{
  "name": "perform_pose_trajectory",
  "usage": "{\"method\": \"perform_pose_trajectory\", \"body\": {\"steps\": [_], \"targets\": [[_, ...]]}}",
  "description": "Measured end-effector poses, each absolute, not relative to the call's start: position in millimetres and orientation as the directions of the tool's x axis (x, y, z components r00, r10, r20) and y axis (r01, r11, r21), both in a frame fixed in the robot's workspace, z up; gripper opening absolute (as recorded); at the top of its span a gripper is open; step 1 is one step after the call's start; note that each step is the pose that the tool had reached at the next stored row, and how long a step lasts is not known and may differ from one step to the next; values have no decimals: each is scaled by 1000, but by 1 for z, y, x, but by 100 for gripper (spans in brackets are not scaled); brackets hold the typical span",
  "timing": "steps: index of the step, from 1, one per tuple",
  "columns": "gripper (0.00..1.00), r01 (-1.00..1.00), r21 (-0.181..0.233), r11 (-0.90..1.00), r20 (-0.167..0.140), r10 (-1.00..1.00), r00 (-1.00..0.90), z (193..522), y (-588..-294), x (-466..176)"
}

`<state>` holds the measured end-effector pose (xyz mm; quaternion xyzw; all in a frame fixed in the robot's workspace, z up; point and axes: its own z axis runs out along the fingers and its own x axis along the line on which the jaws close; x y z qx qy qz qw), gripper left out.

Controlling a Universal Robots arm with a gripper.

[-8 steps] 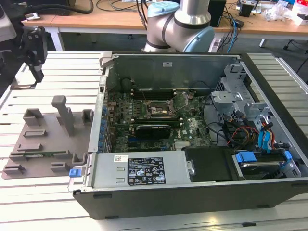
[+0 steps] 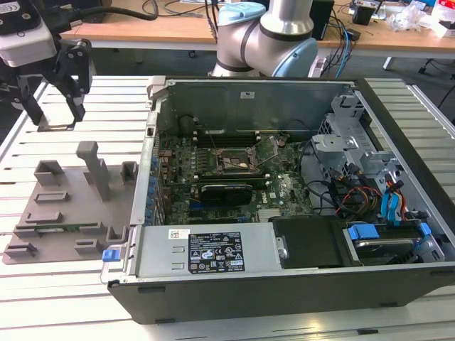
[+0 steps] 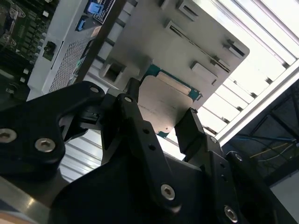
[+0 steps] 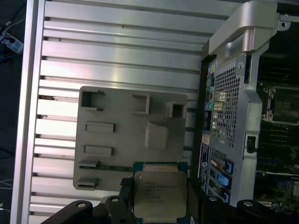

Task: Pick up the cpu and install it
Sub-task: 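Pick up the cpu and move it towards the insertion slot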

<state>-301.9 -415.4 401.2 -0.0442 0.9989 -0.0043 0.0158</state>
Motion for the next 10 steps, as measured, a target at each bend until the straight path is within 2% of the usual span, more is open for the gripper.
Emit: {"method": "perform_pose_trajectory", "body": {"steps": [10], "targets": [[55,-88,-10,996,-31,-88,-996,401,-415,-282]]}}
